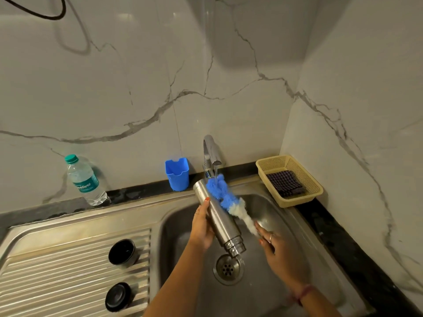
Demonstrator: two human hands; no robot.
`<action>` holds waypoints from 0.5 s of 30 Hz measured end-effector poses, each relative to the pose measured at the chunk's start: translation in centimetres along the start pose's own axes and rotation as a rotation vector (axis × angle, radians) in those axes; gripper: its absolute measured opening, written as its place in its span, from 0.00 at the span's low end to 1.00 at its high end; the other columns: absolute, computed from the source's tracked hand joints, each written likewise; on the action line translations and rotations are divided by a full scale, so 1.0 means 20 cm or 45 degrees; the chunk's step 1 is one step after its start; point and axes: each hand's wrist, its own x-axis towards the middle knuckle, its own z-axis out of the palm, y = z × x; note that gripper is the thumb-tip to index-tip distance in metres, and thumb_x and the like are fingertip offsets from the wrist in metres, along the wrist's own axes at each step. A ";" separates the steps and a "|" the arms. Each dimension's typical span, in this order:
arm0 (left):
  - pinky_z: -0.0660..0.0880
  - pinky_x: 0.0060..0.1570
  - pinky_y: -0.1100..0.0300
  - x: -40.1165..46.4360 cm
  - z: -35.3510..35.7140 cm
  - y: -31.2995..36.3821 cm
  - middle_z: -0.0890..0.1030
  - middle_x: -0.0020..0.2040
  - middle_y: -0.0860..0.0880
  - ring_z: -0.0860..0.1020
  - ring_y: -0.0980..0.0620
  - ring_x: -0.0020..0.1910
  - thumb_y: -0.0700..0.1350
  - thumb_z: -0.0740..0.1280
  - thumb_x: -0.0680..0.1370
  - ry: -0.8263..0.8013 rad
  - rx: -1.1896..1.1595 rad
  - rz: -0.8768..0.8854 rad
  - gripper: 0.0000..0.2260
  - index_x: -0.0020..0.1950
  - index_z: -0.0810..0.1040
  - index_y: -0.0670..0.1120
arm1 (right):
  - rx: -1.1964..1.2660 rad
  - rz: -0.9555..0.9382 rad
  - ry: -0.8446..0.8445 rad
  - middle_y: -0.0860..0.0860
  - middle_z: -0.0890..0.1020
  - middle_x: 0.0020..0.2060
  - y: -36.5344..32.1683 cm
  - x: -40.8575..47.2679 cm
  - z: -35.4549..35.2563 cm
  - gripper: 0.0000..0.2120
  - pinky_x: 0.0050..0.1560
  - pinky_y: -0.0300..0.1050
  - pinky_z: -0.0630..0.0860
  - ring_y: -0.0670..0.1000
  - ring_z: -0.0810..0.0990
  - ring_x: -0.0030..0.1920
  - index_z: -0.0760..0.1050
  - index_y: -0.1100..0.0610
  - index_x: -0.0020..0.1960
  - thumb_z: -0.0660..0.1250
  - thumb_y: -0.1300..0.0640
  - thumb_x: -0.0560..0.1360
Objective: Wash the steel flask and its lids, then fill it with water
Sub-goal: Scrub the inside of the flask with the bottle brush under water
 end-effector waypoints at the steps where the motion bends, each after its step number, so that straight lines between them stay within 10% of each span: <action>1: 0.76 0.60 0.38 0.01 0.01 0.00 0.80 0.63 0.40 0.81 0.39 0.59 0.59 0.76 0.68 0.002 -0.026 0.011 0.34 0.70 0.70 0.49 | -0.025 -0.032 -0.003 0.45 0.74 0.40 0.05 -0.04 0.00 0.23 0.39 0.22 0.67 0.35 0.75 0.42 0.68 0.55 0.71 0.64 0.67 0.78; 15: 0.79 0.55 0.44 0.02 0.12 -0.02 0.84 0.56 0.40 0.82 0.40 0.56 0.65 0.62 0.77 0.009 0.032 -0.043 0.26 0.67 0.74 0.48 | -0.183 -0.330 0.118 0.46 0.76 0.44 0.00 0.12 0.02 0.24 0.35 0.20 0.65 0.31 0.72 0.42 0.70 0.49 0.70 0.65 0.65 0.77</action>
